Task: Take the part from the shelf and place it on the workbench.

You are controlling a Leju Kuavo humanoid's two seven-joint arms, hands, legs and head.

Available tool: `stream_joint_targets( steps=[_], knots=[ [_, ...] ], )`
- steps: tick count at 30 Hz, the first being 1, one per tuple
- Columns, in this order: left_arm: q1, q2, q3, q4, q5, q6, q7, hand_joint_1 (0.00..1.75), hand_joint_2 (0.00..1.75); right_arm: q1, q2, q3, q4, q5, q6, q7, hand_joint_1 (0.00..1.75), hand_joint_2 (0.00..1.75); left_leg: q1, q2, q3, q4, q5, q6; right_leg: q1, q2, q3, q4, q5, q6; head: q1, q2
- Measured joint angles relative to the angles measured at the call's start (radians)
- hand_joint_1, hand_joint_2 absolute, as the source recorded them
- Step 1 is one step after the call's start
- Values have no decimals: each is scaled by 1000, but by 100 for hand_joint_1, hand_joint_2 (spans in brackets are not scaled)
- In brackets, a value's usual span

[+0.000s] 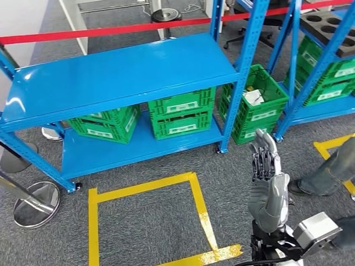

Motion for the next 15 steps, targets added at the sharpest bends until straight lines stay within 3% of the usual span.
stream_joint_targets(
  steps=[2, 3, 5, 7, 9, 11, 12, 13, 15],
  knots=[
    [-3, 2, 0, 0, 0, 0, 0, 0, 0, 0, 0, 0, 0, 0, 0, 0, 0, 0, -13, 38, 40, -84, 19, 15, 5, -19, 4, 0, -6, 7, 1, 0],
    [-3, 2, 0, 0, 0, 0, 0, 0, 0, 0, 0, 0, 0, 0, 0, 0, 0, 0, -17, 40, 42, -92, 14, 18, 7, -30, 6, -1, -8, 12, 1, 0],
    [0, 1, 0, 0, 0, 0, 0, 0, 0, -3, 0, 1, 0, 0, 0, 0, 0, 0, -13, 18, 45, -105, 17, 22, 7, -39, 12, -4, -14, 21, 1, 0],
    [2, 1, 0, 0, 3, 1, 0, 0, 0, -5, 0, 1, -1, 0, 0, -1, 0, 0, -4, -5, 54, -118, 23, 30, 4, 9, -2, 35, -44, 30, 5, 0],
    [-1, -1, 1, 0, 7, 1, 0, 0, 0, -2, 0, 1, -1, 0, 0, 0, 0, 0, 0, -29, 56, -122, 26, 35, 0, 65, -63, 152, -100, 35, 10, 0],
    [-3, -3, 1, 0, 9, 1, 0, 0, 0, 1, 0, 1, 0, -1, 0, 1, 0, 0, 1, -55, 56, -121, 25, 37, 0, 78, -127, 260, -129, 39, 12, 0],
    [-3, -4, 1, 0, 9, 0, 0, 0, 0, 2, 0, 1, 0, -1, 0, 1, 0, 0, 2, -68, 57, -121, 25, 36, 0, 79, -140, 271, -117, 40, 12, 0],
    [-3, -4, 1, 0, 9, 0, 0, 0, 0, 2, 0, 1, 0, -1, 0, 1, 0, 0, 2, -82, 59, -119, 23, 35, -1, 82, -133, 241, -84, 41, 12, 0],
    [-3, -4, 1, 0, 9, 0, 0, 0, 0, 2, 0, 1, 0, -1, 0, 0, 0, 0, 4, -110, 61, -114, 19, 27, -6, 111, -84, 115, -7, 42, 12, 0]
  ],
)
